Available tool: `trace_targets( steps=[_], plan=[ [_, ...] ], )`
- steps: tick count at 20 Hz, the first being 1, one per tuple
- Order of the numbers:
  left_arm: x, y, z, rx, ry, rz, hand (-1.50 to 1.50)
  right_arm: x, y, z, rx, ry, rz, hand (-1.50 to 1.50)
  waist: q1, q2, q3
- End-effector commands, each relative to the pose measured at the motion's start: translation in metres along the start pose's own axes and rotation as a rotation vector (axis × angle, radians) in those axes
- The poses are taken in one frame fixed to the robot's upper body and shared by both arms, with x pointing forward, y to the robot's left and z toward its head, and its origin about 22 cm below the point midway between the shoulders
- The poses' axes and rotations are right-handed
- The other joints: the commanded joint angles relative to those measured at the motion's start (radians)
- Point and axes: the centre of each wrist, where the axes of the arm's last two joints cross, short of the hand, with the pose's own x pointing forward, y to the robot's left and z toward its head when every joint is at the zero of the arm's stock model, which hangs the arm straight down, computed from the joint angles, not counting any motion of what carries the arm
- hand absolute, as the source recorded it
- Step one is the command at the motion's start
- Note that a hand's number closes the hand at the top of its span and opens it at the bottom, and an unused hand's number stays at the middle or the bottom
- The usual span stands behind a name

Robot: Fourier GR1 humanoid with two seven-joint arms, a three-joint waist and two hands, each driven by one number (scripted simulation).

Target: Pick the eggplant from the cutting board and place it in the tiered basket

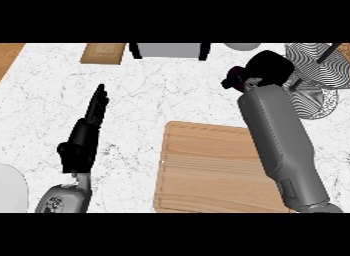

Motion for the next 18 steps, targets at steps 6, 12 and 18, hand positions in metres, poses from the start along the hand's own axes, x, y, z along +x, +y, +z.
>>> trace_targets(
  steps=[6, 12, 18],
  plan=[
    [-0.003, 0.003, -0.001, 0.001, 0.001, 0.004, 0.0, 0.038, -0.131, 0.058, -0.219, 0.271, -0.116, 1.5, -0.006, -0.008, 0.0],
    [-0.015, 0.006, 0.001, 0.005, 0.004, -0.009, 0.0, 0.035, -0.181, 0.059, -0.225, 0.292, -0.162, 1.5, -0.01, -0.002, 0.0],
    [0.0, -0.005, -0.009, -0.01, 0.011, 0.009, 0.0, 0.016, -0.206, 0.038, -0.237, 0.271, -0.447, 1.5, -0.006, 0.006, 0.002]
  ],
)
